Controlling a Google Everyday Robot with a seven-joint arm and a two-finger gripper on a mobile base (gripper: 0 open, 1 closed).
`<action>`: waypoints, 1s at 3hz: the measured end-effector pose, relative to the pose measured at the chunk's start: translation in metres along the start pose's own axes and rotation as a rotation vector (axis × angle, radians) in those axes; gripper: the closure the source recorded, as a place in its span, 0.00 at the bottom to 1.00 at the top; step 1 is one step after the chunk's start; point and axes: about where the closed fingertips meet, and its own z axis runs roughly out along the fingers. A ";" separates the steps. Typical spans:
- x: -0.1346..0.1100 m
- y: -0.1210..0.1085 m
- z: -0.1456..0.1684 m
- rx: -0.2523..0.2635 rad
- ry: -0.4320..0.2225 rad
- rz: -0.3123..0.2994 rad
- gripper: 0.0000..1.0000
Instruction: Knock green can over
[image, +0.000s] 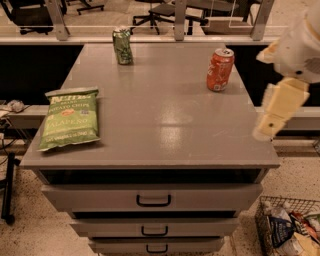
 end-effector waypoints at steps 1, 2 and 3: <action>-0.046 -0.037 0.042 0.023 -0.098 0.007 0.00; -0.110 -0.081 0.083 0.076 -0.227 0.033 0.00; -0.110 -0.081 0.083 0.076 -0.227 0.033 0.00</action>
Offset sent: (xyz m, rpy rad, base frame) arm 0.1923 0.1555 -0.0335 0.3274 -0.1918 -0.0008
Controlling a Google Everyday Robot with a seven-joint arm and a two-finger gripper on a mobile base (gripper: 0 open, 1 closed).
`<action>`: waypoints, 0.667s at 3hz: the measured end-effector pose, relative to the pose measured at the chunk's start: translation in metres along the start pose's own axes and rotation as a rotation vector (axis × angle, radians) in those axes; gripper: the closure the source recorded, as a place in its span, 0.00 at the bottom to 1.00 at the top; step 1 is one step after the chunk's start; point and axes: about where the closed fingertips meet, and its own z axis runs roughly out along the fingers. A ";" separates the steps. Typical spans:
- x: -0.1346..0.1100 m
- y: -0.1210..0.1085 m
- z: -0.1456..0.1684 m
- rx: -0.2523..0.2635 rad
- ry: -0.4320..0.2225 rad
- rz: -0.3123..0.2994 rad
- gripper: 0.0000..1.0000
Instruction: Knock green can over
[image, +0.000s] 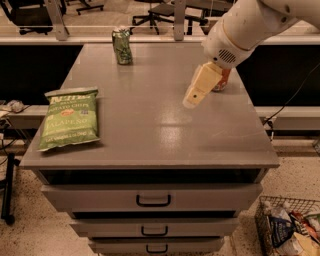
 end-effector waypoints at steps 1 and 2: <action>-0.005 -0.004 0.008 0.008 -0.034 0.016 0.00; -0.019 -0.026 0.043 0.027 -0.130 0.098 0.00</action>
Offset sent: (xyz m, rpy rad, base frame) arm 0.1079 0.0434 -0.0350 0.3318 -0.0792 -0.1351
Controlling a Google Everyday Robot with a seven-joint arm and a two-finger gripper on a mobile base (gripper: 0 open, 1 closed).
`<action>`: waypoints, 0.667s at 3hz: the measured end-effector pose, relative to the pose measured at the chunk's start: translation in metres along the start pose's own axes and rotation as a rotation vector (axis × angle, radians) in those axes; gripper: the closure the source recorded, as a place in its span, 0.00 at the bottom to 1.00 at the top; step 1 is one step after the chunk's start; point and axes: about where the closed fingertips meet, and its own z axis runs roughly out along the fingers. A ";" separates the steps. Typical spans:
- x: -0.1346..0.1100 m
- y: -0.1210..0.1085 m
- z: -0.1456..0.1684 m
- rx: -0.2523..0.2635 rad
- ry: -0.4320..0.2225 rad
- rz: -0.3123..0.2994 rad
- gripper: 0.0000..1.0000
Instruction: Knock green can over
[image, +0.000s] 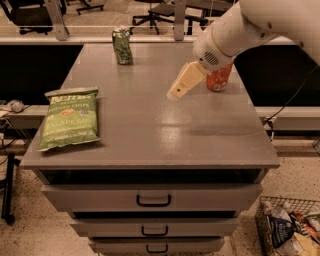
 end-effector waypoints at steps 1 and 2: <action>-0.015 -0.037 0.049 0.036 -0.121 0.104 0.00; -0.032 -0.074 0.091 0.069 -0.215 0.182 0.00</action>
Offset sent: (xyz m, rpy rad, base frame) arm 0.1878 0.0575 -0.0321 0.4160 -0.1022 -0.1883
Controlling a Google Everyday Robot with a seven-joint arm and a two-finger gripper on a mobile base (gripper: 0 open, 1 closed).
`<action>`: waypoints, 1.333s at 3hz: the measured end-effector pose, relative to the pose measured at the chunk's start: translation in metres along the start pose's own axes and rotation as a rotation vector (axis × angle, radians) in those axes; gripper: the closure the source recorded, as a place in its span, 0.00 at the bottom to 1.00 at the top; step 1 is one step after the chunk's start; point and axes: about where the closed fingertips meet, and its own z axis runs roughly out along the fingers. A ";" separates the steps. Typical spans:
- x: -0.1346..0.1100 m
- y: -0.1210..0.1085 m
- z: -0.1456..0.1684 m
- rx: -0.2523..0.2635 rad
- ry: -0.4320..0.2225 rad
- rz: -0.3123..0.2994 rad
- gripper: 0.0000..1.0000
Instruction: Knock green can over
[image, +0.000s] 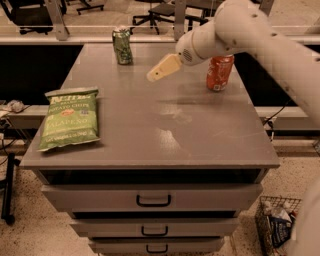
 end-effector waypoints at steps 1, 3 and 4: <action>-0.024 -0.029 0.058 0.040 -0.094 0.078 0.00; -0.061 -0.041 0.121 0.075 -0.166 0.127 0.00; -0.074 -0.042 0.142 0.091 -0.188 0.137 0.00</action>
Offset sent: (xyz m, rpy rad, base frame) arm 0.1272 0.0883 -0.0031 0.2198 -0.0787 -0.0980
